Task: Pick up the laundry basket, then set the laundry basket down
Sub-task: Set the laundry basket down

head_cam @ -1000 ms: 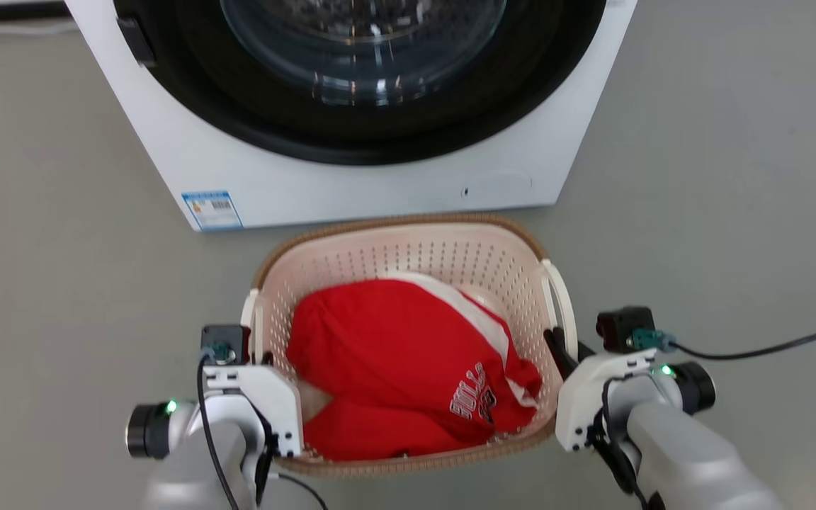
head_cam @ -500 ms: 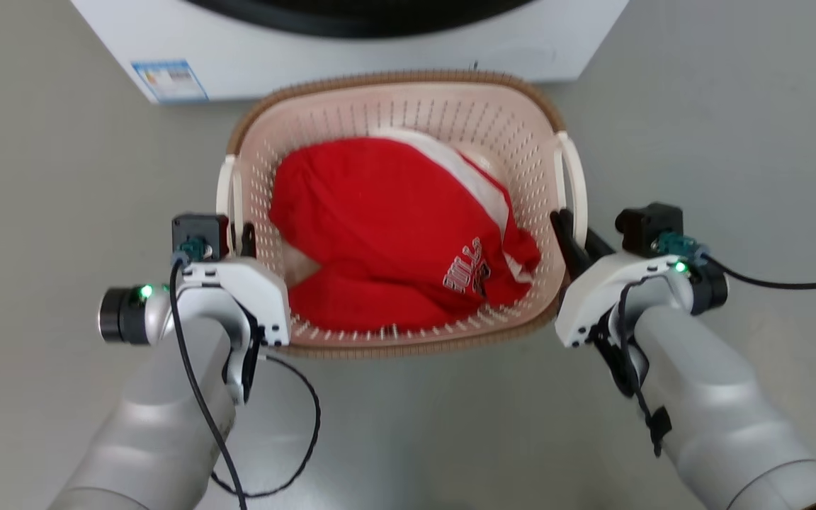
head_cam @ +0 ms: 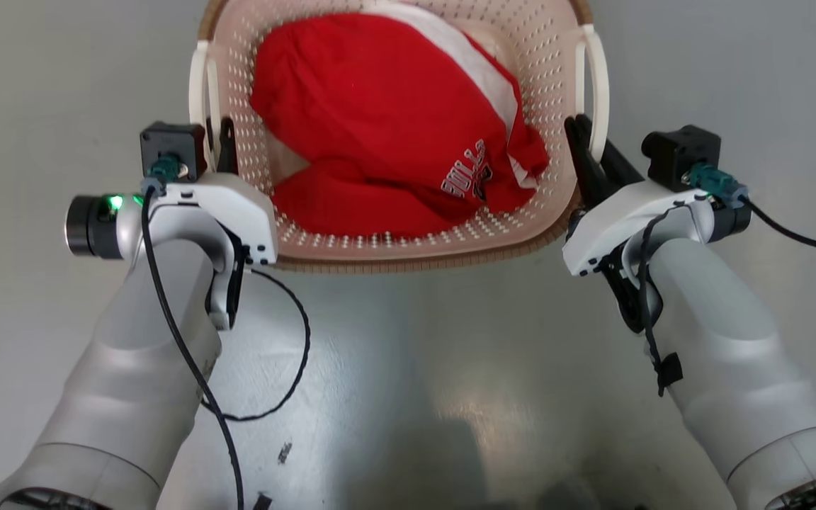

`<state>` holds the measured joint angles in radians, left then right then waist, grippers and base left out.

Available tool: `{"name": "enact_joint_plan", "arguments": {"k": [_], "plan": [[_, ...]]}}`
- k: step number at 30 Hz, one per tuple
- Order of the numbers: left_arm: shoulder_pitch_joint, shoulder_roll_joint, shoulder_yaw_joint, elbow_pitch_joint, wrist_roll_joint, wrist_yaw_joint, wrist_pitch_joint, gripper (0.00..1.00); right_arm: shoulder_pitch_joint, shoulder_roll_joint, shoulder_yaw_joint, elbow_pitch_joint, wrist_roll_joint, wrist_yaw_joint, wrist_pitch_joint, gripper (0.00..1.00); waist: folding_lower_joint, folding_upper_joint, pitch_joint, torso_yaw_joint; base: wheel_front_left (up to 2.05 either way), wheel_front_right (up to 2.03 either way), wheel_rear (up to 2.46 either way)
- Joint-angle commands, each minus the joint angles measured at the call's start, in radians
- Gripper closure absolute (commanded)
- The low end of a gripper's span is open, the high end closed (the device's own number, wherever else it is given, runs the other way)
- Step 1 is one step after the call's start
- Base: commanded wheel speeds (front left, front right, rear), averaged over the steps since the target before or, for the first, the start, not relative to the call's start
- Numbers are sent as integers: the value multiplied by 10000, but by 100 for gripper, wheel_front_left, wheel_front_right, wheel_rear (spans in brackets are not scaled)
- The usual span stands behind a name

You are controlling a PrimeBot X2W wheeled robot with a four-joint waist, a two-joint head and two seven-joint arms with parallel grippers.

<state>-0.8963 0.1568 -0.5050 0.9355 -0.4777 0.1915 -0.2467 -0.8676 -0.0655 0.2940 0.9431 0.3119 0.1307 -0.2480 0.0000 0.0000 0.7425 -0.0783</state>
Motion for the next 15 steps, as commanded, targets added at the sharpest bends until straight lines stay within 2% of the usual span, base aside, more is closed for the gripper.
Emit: {"name": "enact_joint_plan", "arguments": {"k": [1, 15], "plan": [[-326, 193, 297, -307, 237, -47, -150, 100, -9, 153, 134, -277, -191, 0, -137, 100, 0, 0, 447, 2, 0, 0, 0], [-803, -15, 1475, -764, 1598, -344, -150, 100, -506, 153, -363, -768, -590, 0, -137, 100, 0, 0, 1841, -12, 0, 0, 0]]}}
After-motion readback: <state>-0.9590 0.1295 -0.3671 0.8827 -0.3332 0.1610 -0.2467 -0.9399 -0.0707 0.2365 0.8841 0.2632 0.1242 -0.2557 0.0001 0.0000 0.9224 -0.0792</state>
